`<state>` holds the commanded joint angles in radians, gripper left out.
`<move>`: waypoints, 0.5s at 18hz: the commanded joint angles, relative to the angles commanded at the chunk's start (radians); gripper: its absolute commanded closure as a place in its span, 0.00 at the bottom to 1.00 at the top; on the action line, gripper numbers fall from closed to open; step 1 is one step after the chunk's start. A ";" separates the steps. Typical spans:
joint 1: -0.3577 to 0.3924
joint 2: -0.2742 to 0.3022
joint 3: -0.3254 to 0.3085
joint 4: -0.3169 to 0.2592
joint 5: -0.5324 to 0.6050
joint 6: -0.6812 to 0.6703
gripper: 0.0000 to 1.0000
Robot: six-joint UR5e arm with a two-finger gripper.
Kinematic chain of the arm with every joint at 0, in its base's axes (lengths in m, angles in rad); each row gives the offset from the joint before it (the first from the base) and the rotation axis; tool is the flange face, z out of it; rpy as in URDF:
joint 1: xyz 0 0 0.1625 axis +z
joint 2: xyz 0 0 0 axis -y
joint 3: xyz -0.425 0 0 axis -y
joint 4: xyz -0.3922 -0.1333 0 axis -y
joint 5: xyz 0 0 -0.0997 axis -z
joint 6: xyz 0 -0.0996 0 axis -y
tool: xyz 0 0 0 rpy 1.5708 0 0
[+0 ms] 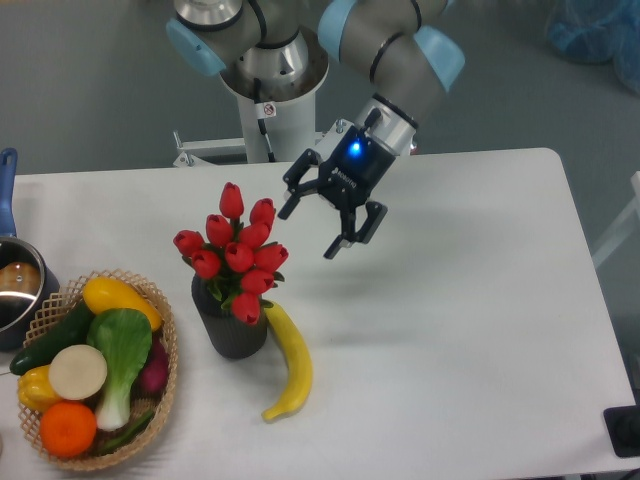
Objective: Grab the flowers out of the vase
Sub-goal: 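Lower the gripper around the tulip stems above the vase rim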
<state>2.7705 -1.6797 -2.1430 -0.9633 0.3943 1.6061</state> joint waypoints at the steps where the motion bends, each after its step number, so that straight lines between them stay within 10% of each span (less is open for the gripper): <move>1: -0.005 -0.005 -0.002 0.000 -0.011 -0.003 0.00; 9: -0.055 -0.067 0.018 0.015 -0.072 0.006 0.00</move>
<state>2.7152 -1.7472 -2.1245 -0.9480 0.3221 1.6122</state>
